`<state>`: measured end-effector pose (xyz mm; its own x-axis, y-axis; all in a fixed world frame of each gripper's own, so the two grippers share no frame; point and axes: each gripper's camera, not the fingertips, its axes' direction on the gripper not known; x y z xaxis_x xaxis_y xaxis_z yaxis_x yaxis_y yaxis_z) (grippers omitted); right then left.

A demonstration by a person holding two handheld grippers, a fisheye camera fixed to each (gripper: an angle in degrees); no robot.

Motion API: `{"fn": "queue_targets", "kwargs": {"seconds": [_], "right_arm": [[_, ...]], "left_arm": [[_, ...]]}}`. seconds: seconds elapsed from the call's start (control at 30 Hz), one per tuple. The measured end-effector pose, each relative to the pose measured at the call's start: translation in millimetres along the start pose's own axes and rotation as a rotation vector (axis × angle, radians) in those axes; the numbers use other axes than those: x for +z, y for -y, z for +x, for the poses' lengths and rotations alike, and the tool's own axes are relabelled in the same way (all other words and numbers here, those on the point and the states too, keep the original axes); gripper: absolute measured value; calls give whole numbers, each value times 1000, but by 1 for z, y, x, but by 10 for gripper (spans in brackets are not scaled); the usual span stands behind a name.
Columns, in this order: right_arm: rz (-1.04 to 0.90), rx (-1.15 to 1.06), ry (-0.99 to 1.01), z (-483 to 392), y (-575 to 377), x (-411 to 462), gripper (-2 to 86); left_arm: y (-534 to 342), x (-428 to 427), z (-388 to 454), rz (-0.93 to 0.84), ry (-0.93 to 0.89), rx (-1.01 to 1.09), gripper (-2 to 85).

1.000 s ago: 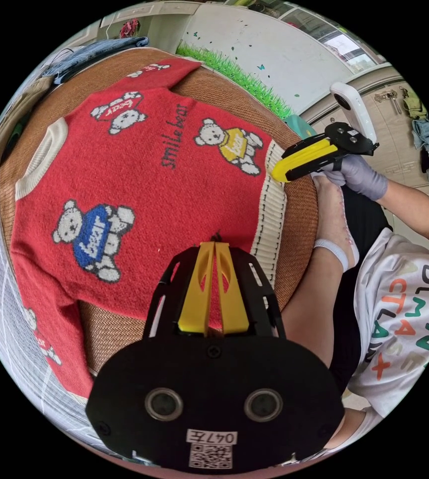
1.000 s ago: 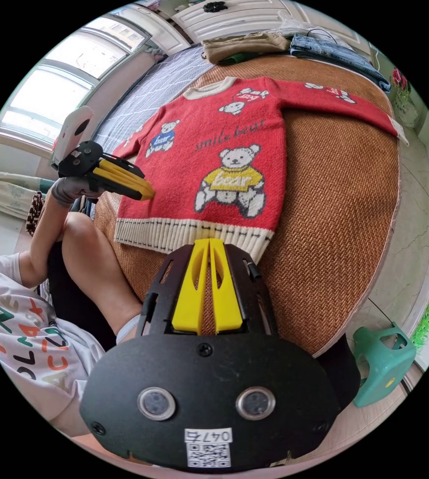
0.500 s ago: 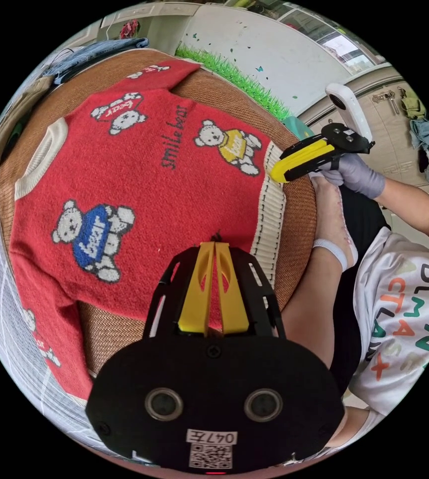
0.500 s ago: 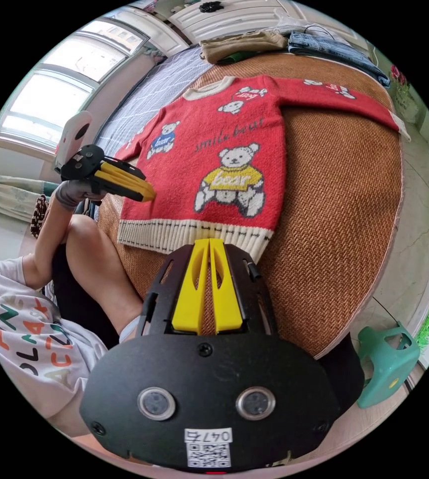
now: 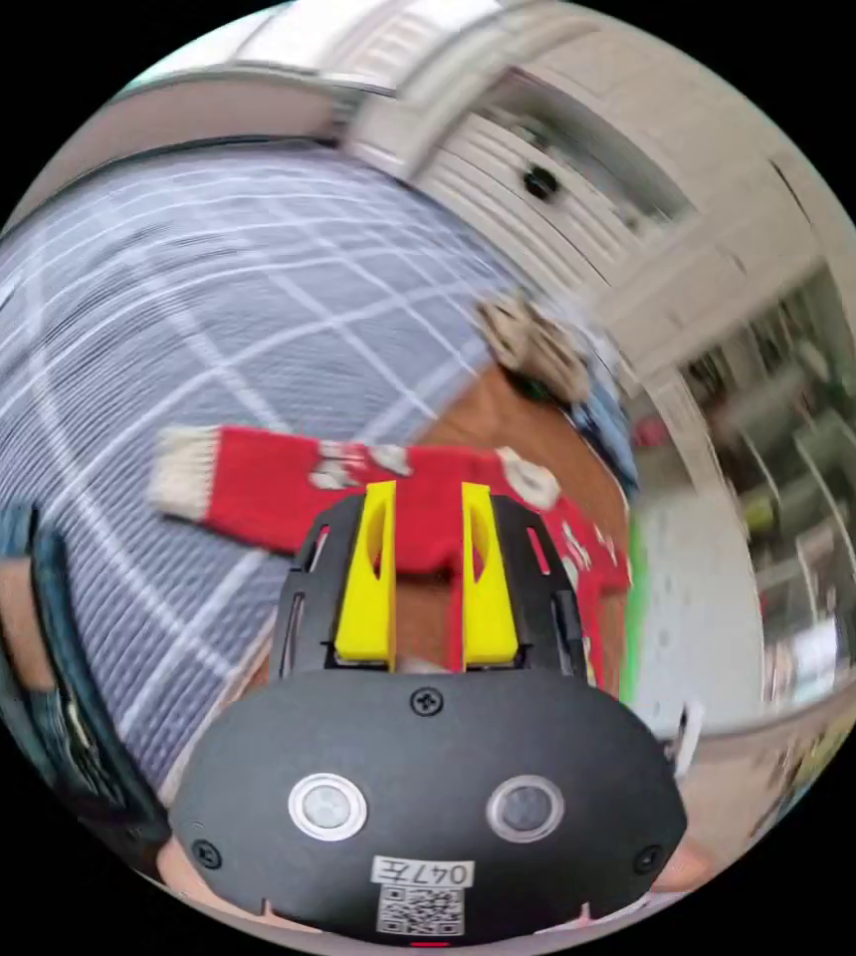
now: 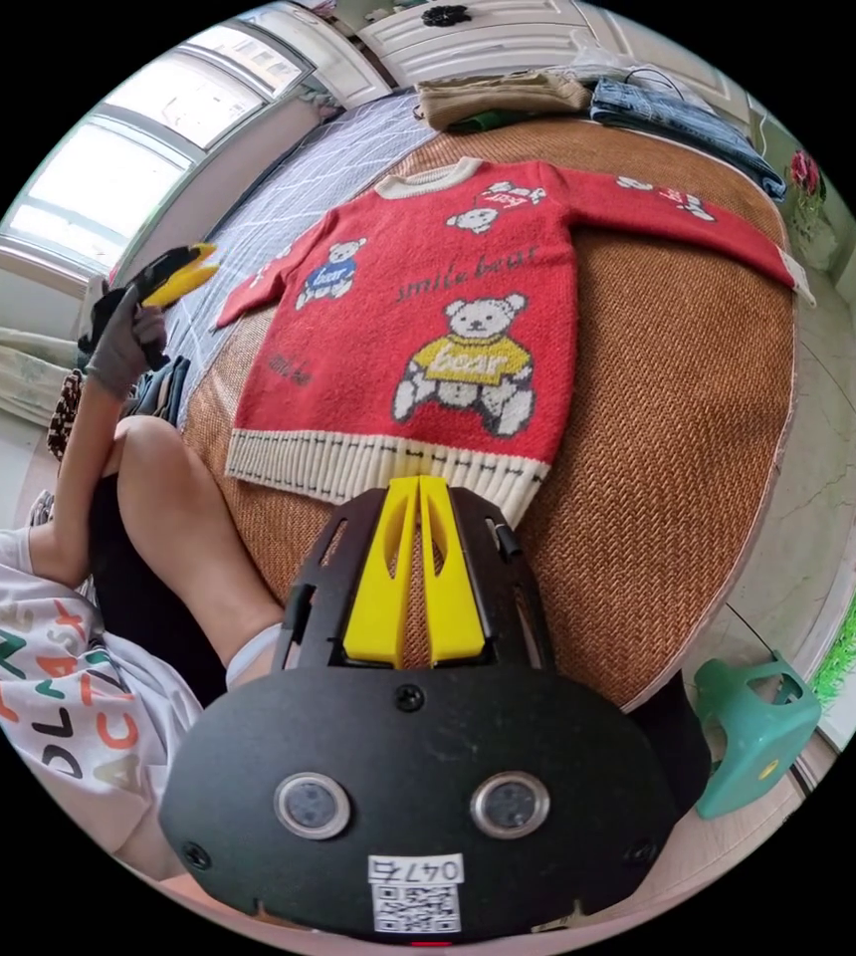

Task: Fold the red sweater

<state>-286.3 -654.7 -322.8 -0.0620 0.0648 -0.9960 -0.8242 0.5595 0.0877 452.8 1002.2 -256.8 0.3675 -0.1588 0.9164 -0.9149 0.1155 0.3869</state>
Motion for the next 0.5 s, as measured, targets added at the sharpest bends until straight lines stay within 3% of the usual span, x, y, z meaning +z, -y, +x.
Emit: {"fn": "queue_targets", "kwargs": {"seconds": [0.07, 0.17, 0.27, 0.5], "right_arm": [[2, 6, 10, 5, 0, 3, -6], [4, 21, 44, 15, -1, 7, -7], [6, 25, 65, 22, -2, 11, -9], [10, 20, 70, 34, -6, 19, -11]], "left_arm": [[1, -45, -124, 106, 38, -316, 118], [-14, -57, -227, 131, 53, -597, 120], [-16, -52, -262, 149, 59, -691, 108], [-1, -56, -259, 178, 95, -693, 41]]}}
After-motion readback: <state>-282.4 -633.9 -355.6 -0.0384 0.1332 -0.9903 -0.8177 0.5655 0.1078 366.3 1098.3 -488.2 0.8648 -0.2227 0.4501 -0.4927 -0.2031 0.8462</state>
